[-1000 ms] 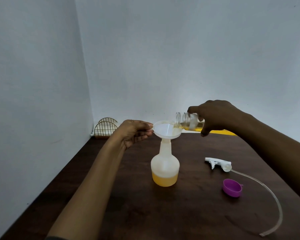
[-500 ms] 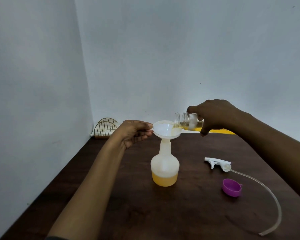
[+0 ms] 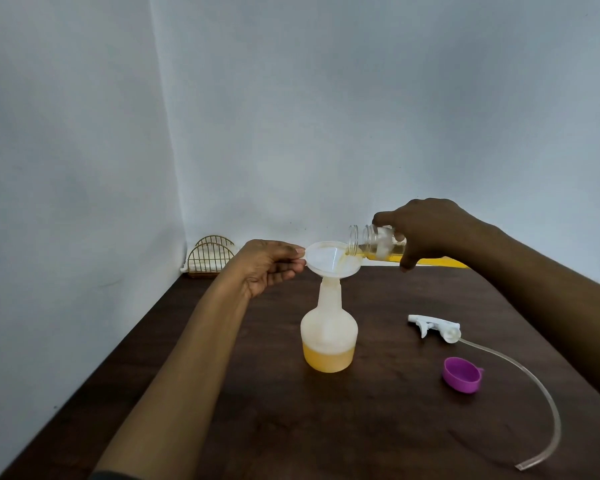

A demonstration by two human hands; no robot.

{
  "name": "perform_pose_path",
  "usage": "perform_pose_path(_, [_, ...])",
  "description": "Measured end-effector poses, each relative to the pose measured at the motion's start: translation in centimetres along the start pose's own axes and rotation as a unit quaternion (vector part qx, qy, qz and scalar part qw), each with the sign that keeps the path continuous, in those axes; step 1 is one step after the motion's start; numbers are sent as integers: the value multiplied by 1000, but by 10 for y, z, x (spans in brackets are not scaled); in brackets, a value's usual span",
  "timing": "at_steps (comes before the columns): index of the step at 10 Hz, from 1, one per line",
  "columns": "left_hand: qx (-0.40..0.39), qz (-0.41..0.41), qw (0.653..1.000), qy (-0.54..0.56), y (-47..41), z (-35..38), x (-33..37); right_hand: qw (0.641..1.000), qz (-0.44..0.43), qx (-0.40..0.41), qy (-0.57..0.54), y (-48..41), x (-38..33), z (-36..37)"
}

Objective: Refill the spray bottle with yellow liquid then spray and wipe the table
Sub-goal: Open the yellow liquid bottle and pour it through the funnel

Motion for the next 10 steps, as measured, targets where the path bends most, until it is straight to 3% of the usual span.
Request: perform_pose_path(10, [-3,1,1000,-1,-1,-1,-1,1000,-3,-5,-5,2,-1,-2])
Point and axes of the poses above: each hand's wrist, its own y-axis away from the middle knuckle, its own z-axis out of the palm, x = y × z, the point moved 8 cm from there along -y, towards the middle knuckle, and after that the axes turned 8 degrees about -x, right-handed, at the moved point
